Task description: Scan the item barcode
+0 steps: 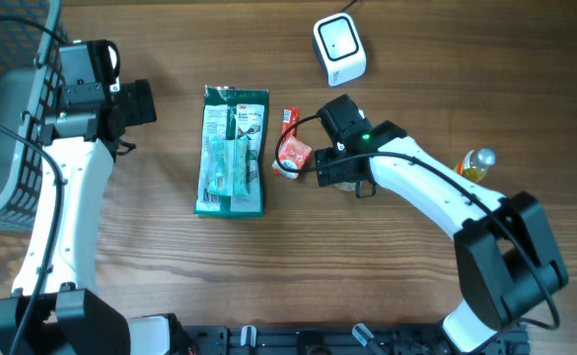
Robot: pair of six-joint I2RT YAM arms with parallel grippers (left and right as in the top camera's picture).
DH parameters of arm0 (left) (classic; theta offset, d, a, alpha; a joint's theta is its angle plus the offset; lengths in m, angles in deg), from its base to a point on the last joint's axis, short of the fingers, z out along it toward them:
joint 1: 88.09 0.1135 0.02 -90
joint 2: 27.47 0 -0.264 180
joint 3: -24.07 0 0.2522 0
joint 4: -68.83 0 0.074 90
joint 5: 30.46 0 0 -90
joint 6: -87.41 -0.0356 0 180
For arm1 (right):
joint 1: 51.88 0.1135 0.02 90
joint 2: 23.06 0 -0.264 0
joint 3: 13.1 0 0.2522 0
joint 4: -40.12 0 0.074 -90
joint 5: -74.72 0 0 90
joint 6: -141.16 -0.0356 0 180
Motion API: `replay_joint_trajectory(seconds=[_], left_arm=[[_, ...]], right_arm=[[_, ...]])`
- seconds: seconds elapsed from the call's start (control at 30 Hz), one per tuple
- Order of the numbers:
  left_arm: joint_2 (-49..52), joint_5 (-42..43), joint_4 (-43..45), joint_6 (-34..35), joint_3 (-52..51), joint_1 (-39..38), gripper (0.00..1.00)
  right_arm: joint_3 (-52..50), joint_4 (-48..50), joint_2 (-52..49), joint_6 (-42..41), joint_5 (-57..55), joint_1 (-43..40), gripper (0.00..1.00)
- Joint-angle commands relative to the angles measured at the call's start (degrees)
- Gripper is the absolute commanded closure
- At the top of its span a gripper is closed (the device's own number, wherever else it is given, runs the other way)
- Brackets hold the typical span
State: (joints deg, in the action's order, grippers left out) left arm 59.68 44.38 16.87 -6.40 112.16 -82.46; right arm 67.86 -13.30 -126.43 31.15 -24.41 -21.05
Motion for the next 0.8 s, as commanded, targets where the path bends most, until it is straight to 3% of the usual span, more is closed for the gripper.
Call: replay_joint_trajectory(seconds=[0.0, 0.3, 0.43, 0.77], left_arm=[[0.0, -0.1, 0.2, -0.4, 0.1, 0.0, 0.0], [0.0, -0.1, 0.2, -0.4, 0.1, 0.0, 0.0], [0.0, -0.1, 0.2, -0.4, 0.1, 0.0, 0.0], [0.0, -0.1, 0.2, -0.4, 0.1, 0.0, 0.0]], right_arm=[[-0.5, 1.0, -3.4, 0.6, -1.4, 0.1, 0.05], [-0.3, 2.0, -4.0, 2.6, -1.1, 0.0, 0.05], [4.9, -4.1, -3.9, 3.5, 1.8, -1.3, 0.0], [6.3, -6.2, -3.9, 3.3, 5.6, -2.4, 0.05]])
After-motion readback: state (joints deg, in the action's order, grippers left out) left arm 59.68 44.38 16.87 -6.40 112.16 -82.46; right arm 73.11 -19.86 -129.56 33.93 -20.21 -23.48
